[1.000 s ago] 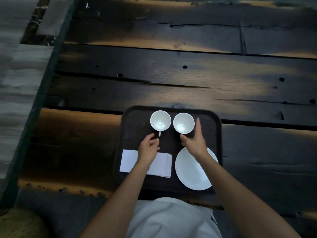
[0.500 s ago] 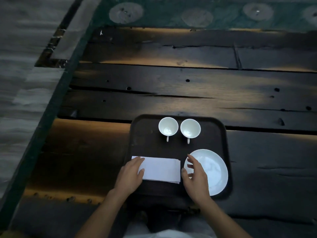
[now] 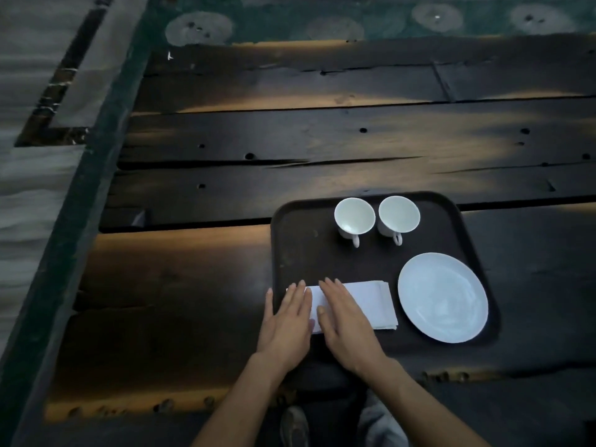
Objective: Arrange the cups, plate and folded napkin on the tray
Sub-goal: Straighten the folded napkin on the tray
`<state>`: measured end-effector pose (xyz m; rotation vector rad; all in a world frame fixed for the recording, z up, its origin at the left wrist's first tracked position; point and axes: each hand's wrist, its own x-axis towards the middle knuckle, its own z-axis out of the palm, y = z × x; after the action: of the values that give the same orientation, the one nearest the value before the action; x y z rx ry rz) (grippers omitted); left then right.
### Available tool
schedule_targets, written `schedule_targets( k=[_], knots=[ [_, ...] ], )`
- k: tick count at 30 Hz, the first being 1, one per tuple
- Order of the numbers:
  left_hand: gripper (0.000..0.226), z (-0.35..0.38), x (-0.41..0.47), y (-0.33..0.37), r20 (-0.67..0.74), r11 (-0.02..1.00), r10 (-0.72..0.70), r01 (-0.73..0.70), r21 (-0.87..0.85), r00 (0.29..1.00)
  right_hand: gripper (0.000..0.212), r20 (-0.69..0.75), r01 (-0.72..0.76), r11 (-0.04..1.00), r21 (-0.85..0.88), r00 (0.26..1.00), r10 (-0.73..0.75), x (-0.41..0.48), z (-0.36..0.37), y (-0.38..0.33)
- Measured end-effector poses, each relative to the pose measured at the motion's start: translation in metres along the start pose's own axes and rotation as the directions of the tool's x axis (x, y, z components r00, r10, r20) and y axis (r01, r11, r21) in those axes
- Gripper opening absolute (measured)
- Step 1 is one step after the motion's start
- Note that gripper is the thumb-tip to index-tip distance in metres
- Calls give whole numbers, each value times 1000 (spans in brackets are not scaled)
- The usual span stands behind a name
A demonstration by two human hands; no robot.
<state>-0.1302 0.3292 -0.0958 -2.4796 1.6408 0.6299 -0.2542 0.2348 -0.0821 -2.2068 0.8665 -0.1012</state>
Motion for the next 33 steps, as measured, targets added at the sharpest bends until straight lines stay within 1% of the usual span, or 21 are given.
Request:
schedule_targets(
  k=[2,4,6,9,13,17,19,23,26,27,29,30,31,33],
  knots=[
    [71,7,-1,-4,10,998,33,-33,51,999,60,94,84,992,-95,993,-75,11,20,-1],
    [76,13,-2,-8,23,993,59,-61,100,998,69,161,141,970,-199,981,-109,20,38,0],
    [77,18,-3,-11,13,994,57,-58,93,998,73,165,160,946,-280,979,-117,24,49,4],
    [75,24,-4,-11,-17,996,41,-40,80,999,77,138,136,921,-365,986,-90,22,54,15],
    [67,25,-7,-13,-83,999,5,-3,36,997,80,140,97,899,-427,989,-41,11,38,33],
    [66,26,-7,-10,-88,999,-9,13,42,996,80,153,68,864,-498,988,10,-1,5,66],
    [66,26,-7,-9,-77,999,-9,12,41,997,80,181,87,860,-502,983,6,-4,-4,73],
    [66,21,-8,-6,-53,999,-35,37,28,998,78,210,87,878,-471,978,16,-4,-10,68],
    [67,13,-6,-4,-33,999,-39,39,10,999,71,256,106,919,-380,967,-5,0,-23,62],
    [67,8,-3,-5,-53,999,-33,33,3,998,66,213,120,925,-360,976,-44,3,-31,62],
    [64,-4,6,-9,-140,999,-42,39,-21,989,52,59,136,902,-410,991,-123,12,-46,66],
    [60,-10,11,-13,-178,998,-64,59,-35,982,48,20,115,892,-437,993,-119,18,-54,69],
    [55,-16,16,-18,-204,996,-86,78,-50,975,45,15,87,885,-458,996,-90,23,-62,71],
    [46,-23,27,-24,-215,994,-103,93,-57,971,40,69,34,863,-503,998,1,33,-76,76]
  ],
)
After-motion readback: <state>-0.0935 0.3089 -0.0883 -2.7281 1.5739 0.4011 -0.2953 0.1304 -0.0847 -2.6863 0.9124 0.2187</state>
